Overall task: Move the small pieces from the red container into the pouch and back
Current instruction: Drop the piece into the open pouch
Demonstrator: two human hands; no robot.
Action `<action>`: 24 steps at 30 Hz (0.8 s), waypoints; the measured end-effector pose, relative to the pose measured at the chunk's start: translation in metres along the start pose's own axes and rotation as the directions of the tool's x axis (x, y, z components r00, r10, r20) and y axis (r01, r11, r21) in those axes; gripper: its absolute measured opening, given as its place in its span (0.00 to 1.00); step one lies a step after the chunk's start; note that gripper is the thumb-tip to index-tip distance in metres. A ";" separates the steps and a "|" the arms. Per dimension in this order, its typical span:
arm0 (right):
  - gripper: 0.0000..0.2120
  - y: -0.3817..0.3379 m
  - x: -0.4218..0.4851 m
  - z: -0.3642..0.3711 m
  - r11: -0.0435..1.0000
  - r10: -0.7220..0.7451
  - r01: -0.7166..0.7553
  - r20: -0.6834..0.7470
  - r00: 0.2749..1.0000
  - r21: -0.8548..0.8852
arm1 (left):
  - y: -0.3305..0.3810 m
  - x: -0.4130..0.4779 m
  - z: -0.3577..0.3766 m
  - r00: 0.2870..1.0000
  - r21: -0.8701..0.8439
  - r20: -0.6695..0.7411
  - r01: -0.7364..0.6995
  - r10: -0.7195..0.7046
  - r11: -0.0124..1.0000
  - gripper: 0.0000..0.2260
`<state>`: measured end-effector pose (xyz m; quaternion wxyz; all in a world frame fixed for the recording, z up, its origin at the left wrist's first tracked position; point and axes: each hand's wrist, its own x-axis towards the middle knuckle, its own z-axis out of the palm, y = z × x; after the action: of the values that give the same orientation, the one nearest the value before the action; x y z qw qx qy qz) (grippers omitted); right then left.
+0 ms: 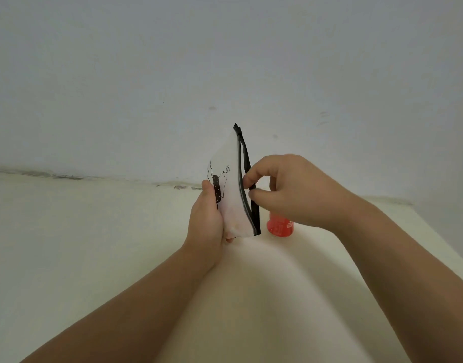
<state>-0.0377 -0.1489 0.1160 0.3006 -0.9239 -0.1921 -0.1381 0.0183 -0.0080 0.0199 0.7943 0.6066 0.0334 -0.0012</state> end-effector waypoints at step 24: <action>0.07 -0.010 -0.004 0.027 0.946 0.087 0.032 0.350 0.933 -0.322 | -0.006 0.000 0.003 0.987 0.073 0.050 -0.154 0.151 0.985 0.24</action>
<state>-0.0414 -0.1259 0.0982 0.1072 -0.9727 -0.2055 0.0082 0.0180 -0.0129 0.0150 0.7689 0.6370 -0.0310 0.0449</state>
